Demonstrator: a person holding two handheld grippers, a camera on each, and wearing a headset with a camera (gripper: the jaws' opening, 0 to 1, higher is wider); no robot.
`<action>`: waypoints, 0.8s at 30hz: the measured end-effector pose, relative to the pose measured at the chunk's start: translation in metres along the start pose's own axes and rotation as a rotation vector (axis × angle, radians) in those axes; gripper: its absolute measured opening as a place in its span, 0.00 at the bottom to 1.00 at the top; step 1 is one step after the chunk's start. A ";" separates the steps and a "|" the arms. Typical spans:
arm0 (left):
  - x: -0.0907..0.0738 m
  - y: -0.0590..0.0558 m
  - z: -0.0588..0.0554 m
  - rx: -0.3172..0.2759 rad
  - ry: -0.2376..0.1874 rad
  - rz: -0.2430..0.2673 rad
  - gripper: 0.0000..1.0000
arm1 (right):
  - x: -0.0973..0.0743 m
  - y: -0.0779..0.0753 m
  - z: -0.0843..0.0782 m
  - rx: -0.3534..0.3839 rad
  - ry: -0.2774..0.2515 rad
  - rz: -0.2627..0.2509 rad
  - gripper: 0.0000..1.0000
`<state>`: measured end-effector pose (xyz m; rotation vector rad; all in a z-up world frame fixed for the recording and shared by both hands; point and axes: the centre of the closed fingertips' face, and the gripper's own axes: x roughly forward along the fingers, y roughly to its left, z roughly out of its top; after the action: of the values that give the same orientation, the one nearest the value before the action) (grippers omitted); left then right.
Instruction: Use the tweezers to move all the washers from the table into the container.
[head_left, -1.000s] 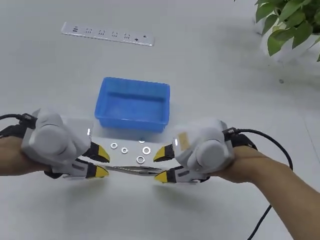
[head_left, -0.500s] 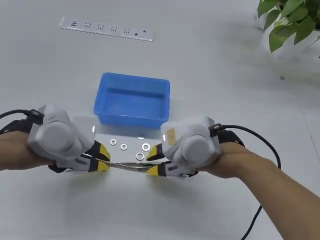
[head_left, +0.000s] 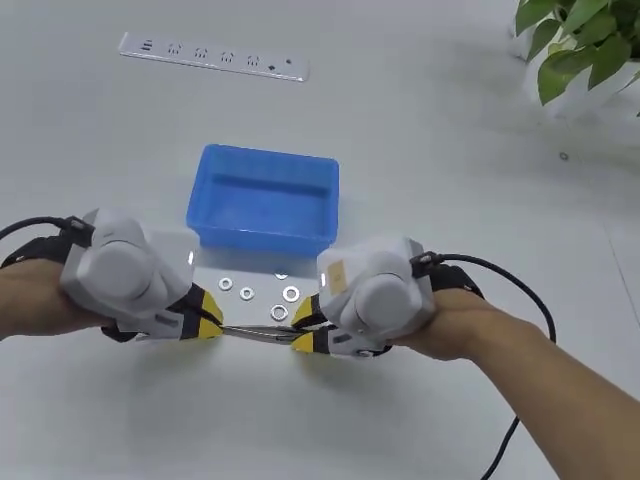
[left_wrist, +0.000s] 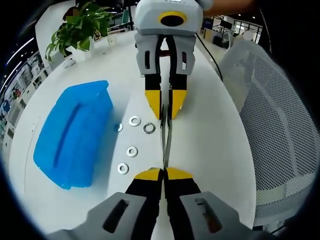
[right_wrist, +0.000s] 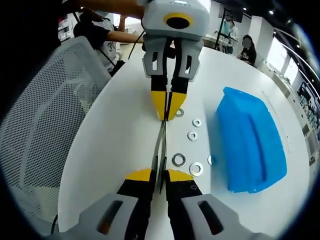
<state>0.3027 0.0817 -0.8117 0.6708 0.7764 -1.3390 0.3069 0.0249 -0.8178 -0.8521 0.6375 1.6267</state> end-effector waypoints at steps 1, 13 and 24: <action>-0.001 0.000 0.001 0.004 0.000 0.003 0.05 | 0.000 0.000 0.000 -0.003 0.001 -0.002 0.11; -0.017 -0.003 0.016 0.018 -0.020 0.002 0.05 | -0.002 0.003 0.002 -0.008 0.002 -0.005 0.11; -0.033 -0.008 0.033 0.041 -0.021 0.013 0.05 | -0.004 0.006 0.011 -0.012 -0.015 -0.005 0.13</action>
<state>0.2961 0.0734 -0.7651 0.6924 0.7282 -1.3518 0.2991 0.0297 -0.8085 -0.8484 0.6150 1.6321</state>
